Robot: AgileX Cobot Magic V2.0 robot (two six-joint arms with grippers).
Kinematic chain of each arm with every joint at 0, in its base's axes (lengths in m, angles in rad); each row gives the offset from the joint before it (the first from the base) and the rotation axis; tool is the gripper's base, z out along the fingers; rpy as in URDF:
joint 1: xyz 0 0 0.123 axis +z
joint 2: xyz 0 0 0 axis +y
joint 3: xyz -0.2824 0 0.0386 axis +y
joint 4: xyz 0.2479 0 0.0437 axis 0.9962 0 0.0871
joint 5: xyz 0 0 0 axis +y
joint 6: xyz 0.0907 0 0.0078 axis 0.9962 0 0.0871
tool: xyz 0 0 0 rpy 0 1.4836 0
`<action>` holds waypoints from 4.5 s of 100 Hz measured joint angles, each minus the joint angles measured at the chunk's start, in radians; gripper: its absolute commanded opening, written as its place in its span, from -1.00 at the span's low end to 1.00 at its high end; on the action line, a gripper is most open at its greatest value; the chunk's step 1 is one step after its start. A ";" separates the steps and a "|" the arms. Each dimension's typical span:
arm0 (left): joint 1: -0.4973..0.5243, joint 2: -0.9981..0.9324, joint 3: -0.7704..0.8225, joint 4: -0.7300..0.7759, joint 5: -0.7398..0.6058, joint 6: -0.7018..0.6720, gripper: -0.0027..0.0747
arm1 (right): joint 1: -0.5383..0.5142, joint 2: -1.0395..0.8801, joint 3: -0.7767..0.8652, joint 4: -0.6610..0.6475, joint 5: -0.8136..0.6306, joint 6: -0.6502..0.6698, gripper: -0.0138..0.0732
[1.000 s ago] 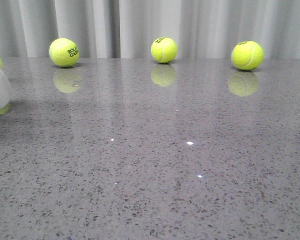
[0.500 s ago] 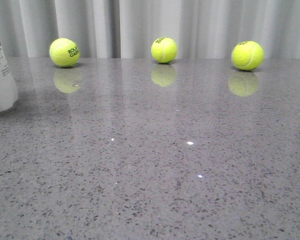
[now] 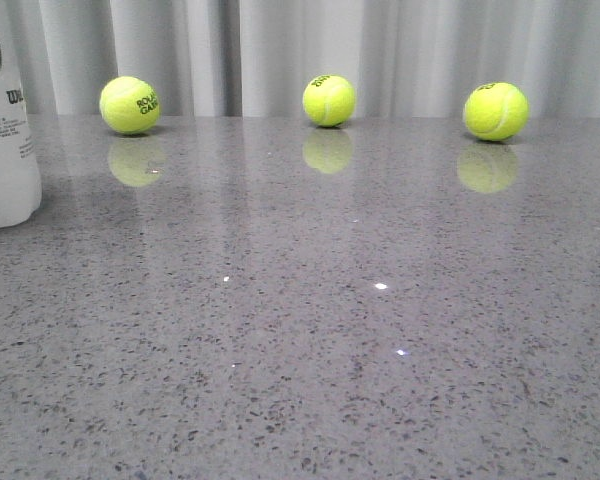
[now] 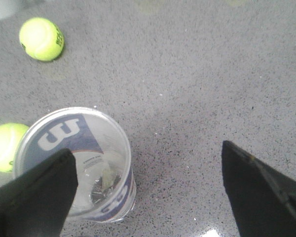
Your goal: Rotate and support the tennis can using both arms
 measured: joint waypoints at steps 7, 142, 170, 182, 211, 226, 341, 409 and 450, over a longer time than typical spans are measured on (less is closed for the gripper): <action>0.000 -0.041 0.018 0.000 -0.015 0.000 0.52 | 0.000 0.000 0.000 0.000 0.000 0.000 -0.84; 0.000 -0.909 1.220 -0.079 -1.040 -0.051 -0.90 | 0.000 0.000 0.000 0.000 0.000 0.000 -0.84; 0.000 -0.909 1.220 -0.079 -1.043 -0.051 -0.99 | 0.000 0.000 0.000 0.000 0.000 0.000 -0.84; 0.000 -0.909 1.220 -0.081 -1.043 -0.051 -0.99 | 0.000 0.000 0.000 0.000 0.000 0.000 -0.84; 0.000 -0.909 1.220 -0.081 -1.043 -0.051 -0.99 | 0.000 0.000 0.000 0.000 0.000 0.000 -0.84; -0.002 -0.909 1.224 -0.081 -1.043 -0.051 -0.99 | 0.000 0.000 0.000 0.000 0.000 0.000 -0.84; 0.144 -1.242 1.563 0.371 -1.273 -0.428 -0.99 | 0.000 0.000 0.000 0.000 0.000 0.000 -0.84; 0.159 -1.242 1.563 0.380 -1.263 -0.441 -0.99 | 0.000 0.000 0.000 0.000 0.000 0.000 -0.84; 0.159 -1.242 1.563 0.380 -1.263 -0.443 -0.99 | 0.000 0.000 0.000 0.000 0.000 0.000 -0.84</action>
